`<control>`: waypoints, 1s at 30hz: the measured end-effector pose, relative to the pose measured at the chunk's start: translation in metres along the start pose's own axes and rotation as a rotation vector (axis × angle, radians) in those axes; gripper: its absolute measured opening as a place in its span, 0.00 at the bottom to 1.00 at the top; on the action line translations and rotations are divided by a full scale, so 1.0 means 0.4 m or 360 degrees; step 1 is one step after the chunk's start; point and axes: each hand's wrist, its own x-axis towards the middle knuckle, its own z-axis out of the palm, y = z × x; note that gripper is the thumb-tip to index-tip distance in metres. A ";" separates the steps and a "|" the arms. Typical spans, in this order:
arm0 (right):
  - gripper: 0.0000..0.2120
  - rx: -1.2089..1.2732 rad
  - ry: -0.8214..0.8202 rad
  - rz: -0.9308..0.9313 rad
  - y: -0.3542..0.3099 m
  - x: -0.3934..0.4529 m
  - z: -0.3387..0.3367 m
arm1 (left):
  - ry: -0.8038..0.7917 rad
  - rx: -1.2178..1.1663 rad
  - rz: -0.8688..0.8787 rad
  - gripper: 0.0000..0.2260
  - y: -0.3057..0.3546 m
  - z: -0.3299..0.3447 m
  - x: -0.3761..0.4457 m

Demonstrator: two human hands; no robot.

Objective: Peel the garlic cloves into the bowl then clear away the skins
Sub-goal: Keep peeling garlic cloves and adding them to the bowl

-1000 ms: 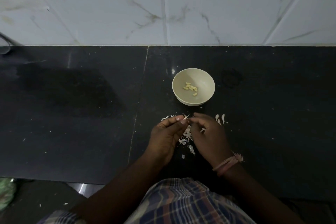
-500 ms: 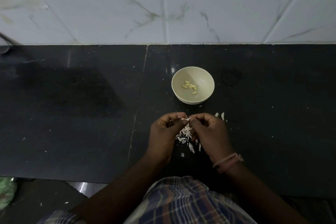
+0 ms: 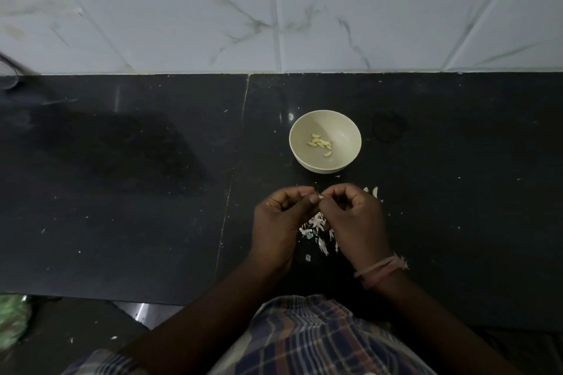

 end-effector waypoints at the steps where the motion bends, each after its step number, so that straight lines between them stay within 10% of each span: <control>1: 0.04 0.0008 0.0011 -0.0003 -0.005 -0.001 0.002 | 0.0012 0.0004 0.0013 0.06 -0.001 0.000 -0.001; 30: 0.03 0.0317 0.0067 0.0074 -0.036 -0.019 0.019 | -0.0086 -0.0400 -0.0124 0.16 0.021 0.015 0.006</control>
